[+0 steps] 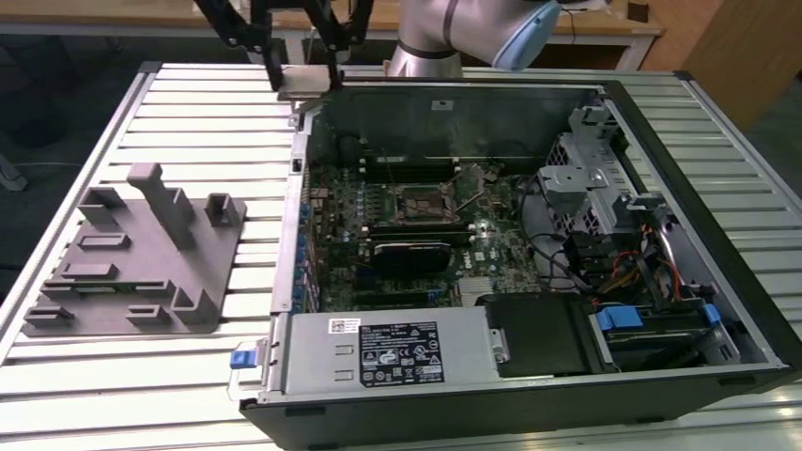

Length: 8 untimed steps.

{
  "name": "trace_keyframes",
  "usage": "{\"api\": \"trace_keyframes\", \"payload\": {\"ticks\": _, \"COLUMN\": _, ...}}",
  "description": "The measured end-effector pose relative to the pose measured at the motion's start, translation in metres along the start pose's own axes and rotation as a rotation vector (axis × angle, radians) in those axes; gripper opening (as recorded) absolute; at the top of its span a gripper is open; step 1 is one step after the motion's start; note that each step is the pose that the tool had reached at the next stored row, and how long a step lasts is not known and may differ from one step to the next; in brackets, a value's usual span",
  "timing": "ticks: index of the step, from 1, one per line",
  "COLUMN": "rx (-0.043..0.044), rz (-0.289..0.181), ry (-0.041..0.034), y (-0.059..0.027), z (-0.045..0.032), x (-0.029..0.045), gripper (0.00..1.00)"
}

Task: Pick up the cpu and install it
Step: 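Pick up the cpu and move it towards the insertion slot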

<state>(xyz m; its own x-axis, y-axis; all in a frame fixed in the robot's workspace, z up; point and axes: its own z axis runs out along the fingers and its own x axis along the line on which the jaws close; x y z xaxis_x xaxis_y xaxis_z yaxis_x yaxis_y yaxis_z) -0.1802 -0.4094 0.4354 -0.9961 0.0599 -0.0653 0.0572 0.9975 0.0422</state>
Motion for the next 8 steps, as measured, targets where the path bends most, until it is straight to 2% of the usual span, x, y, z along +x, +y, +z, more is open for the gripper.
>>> {"api": "trace_keyframes", "payload": {"ticks": 8, "rx": 0.0003, "rz": 0.0, "ry": 0.005, "y": 0.0023, "z": 0.0032, "x": -0.0362, "gripper": 0.55}}
